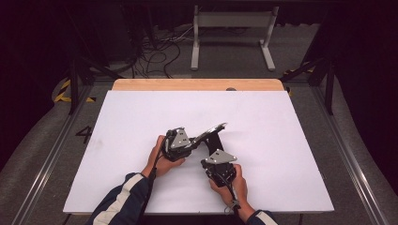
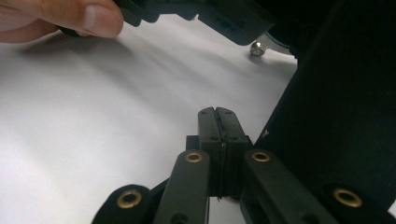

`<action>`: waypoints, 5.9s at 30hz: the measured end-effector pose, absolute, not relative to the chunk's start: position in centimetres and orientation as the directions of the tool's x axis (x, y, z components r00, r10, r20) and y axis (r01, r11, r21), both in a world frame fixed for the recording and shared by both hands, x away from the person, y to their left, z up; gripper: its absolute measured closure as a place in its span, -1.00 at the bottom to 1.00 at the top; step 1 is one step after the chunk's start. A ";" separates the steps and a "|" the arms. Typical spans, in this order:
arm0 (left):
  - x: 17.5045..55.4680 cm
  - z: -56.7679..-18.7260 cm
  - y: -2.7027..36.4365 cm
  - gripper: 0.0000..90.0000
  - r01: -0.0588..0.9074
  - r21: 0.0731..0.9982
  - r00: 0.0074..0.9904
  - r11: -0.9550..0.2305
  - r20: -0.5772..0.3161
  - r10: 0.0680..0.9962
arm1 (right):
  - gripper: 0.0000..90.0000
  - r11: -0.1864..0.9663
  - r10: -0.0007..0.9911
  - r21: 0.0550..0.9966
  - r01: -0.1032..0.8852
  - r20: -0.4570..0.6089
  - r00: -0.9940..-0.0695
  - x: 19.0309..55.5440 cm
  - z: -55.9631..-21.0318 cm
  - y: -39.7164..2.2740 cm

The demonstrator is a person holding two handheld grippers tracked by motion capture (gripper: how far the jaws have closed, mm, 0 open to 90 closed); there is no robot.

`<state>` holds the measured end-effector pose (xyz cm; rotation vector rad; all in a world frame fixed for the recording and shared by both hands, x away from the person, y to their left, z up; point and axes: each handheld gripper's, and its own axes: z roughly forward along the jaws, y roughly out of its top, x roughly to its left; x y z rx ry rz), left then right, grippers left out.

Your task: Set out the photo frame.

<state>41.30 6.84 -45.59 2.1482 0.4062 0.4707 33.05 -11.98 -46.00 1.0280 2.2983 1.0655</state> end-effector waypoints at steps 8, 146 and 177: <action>40.8 -45.5 6.7 0.72 0.098 0.806 0.871 -0.584 0.214 0.441 | 1.00 0.424 0.769 0.776 0.467 -0.036 -0.638 33.3 -46.1 -12.7; 37.3 -43.1 9.7 0.29 0.066 0.856 0.907 -0.513 0.163 0.388 | 0.85 0.389 0.777 0.773 0.501 0.018 -0.630 36.9 -46.1 -19.8; 33.6 -45.6 17.1 -0.63 0.240 0.805 0.824 -0.543 0.127 0.552 | -0.16 0.183 0.805 0.874 0.451 0.130 -0.579 36.4 -43.2 -15.2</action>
